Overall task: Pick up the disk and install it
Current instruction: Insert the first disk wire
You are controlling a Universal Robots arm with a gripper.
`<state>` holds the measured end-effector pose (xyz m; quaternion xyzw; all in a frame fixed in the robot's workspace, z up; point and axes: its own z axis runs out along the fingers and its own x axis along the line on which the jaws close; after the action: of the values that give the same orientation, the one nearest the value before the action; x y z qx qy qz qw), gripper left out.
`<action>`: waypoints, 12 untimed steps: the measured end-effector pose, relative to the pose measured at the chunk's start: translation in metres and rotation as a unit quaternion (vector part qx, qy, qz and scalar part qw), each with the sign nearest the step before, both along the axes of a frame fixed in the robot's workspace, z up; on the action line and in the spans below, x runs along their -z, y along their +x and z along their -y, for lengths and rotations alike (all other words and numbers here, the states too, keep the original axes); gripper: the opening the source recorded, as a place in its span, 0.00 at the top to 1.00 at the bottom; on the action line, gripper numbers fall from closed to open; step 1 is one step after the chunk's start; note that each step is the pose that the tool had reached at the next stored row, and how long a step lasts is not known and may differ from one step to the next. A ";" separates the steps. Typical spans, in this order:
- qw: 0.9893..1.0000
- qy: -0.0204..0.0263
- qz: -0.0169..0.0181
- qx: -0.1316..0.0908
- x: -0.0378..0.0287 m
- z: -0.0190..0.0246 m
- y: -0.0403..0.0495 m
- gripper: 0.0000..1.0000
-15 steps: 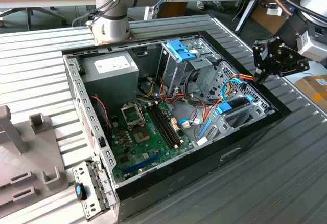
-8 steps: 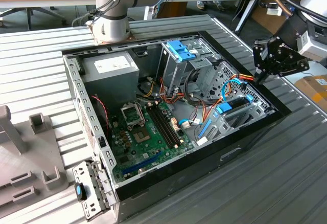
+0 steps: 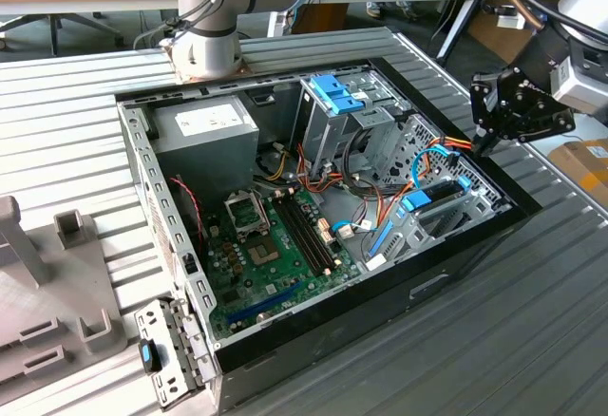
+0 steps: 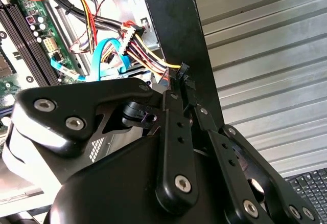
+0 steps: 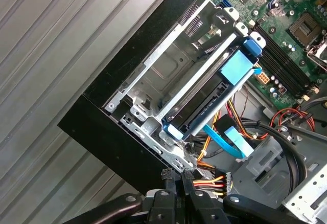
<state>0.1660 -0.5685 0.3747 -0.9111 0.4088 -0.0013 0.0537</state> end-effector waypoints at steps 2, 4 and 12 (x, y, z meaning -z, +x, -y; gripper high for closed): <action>1.000 0.000 0.000 0.006 0.0000 0.0000 -0.0001 0.84; 1.000 0.000 0.000 0.016 0.0001 0.0000 -0.0002 0.84; 0.999 0.000 0.000 0.044 0.0003 0.0000 -0.0015 0.84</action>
<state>0.1644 -0.5685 0.3743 -0.8920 0.4489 -0.0037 0.0535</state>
